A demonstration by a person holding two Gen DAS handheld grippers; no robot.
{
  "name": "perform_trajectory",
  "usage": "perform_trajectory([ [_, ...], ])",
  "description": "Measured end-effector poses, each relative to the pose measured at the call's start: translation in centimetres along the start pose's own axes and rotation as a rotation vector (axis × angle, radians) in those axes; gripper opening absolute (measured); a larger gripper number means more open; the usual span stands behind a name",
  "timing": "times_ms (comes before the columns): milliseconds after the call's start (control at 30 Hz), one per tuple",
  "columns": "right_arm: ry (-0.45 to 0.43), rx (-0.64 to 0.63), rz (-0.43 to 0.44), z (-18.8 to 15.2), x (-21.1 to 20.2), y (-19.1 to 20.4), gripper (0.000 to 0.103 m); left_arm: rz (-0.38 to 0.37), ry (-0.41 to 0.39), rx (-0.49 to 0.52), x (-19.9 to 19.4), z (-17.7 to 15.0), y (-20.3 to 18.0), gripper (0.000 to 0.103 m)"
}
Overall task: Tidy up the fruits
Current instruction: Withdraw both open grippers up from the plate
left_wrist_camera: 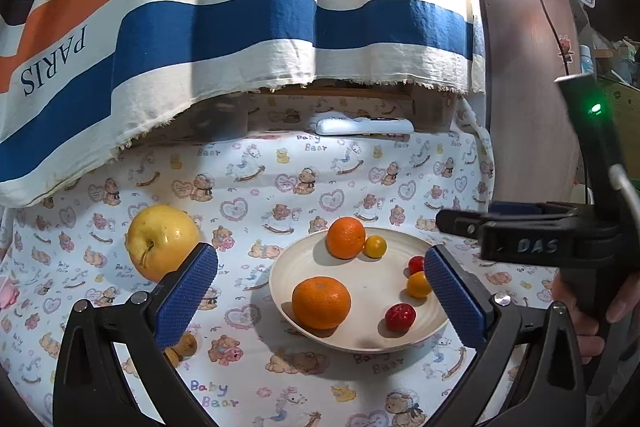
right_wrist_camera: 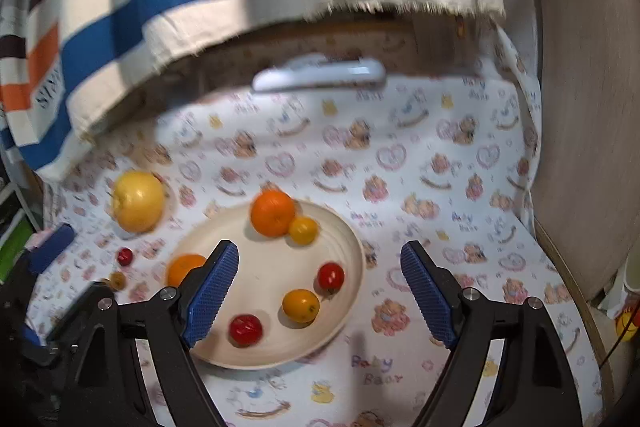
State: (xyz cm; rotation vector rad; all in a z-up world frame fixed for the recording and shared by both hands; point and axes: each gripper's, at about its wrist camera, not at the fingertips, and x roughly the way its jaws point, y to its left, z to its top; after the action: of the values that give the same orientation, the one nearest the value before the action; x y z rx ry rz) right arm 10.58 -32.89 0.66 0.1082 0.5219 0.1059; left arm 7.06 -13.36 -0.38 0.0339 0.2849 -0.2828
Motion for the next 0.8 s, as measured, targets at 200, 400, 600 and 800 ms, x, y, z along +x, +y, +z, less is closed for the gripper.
perform_trajectory([
  [200, -0.126, 0.006, 0.023, 0.3, -2.1, 0.3, 0.096, 0.013, -0.015, -0.007, -0.1, 0.2, 0.5, 0.103],
  [400, -0.213, -0.003, 0.005, 0.2, -3.2, 0.4, 0.103, 0.052, -0.092, -0.036, -1.4, 1.2, 2.1, 0.103],
  [600, -0.279, -0.062, 0.003, -0.1, -4.1, 1.5, 0.103, 0.093, -0.194, 0.010, -2.9, 1.5, 2.4, 0.103],
  [800, -0.310, -0.068, 0.000, -0.1, -5.0, 2.2, 0.103, 0.094, -0.202, -0.026, -3.9, 2.5, 2.5, 0.103],
])
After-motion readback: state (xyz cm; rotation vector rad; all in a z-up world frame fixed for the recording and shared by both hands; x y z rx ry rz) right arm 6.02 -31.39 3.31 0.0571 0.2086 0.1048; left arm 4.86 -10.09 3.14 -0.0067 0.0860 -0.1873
